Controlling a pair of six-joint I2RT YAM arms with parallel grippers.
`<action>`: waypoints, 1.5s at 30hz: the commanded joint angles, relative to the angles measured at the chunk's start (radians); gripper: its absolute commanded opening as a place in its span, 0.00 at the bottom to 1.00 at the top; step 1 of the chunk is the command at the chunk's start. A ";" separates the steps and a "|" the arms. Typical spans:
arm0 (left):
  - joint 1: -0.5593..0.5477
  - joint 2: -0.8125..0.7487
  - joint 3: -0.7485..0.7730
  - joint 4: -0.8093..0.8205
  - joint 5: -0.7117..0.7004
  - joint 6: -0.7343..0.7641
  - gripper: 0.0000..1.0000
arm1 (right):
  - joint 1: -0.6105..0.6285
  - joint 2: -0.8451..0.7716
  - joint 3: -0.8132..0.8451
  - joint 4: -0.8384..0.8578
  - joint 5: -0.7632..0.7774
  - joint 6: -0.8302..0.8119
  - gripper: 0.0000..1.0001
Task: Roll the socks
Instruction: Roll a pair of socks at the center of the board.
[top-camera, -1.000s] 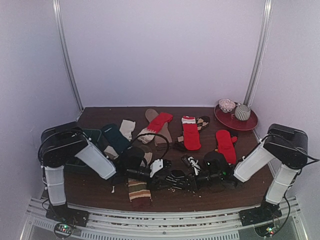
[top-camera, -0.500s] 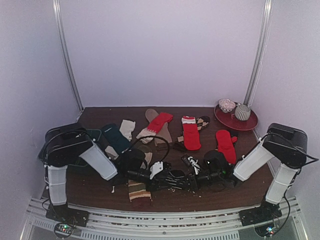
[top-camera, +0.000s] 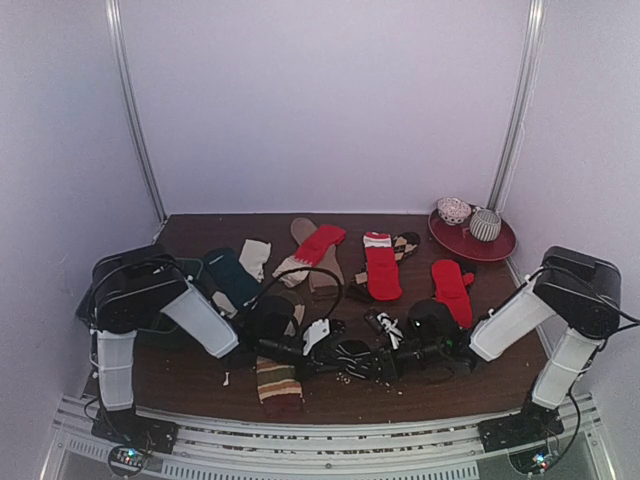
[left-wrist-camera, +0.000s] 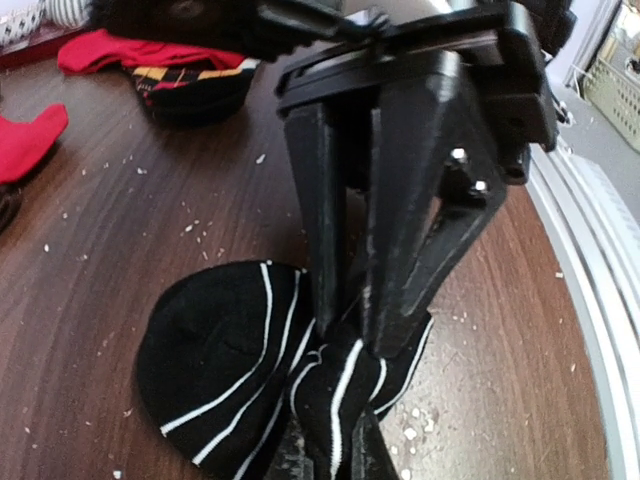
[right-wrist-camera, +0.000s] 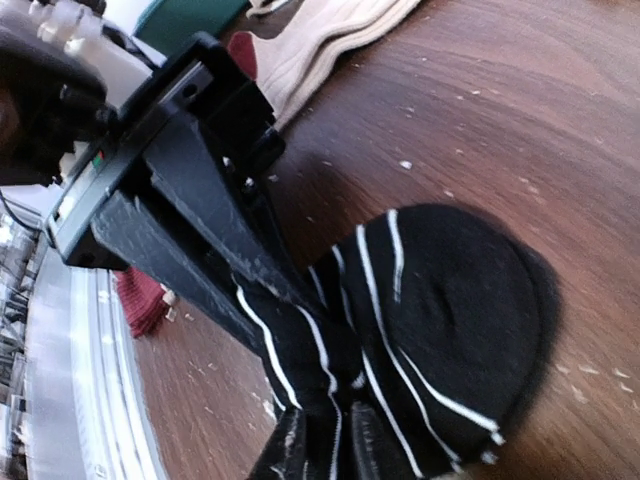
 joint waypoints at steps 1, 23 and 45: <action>-0.006 0.025 0.007 -0.262 -0.059 -0.144 0.00 | 0.011 -0.121 -0.076 -0.198 0.138 -0.075 0.23; 0.006 0.091 -0.026 -0.471 0.025 -0.274 0.00 | 0.414 -0.243 -0.007 -0.220 0.834 -0.742 0.43; 0.007 0.091 -0.039 -0.462 0.095 -0.236 0.00 | 0.325 -0.034 0.079 -0.307 0.747 -0.688 0.04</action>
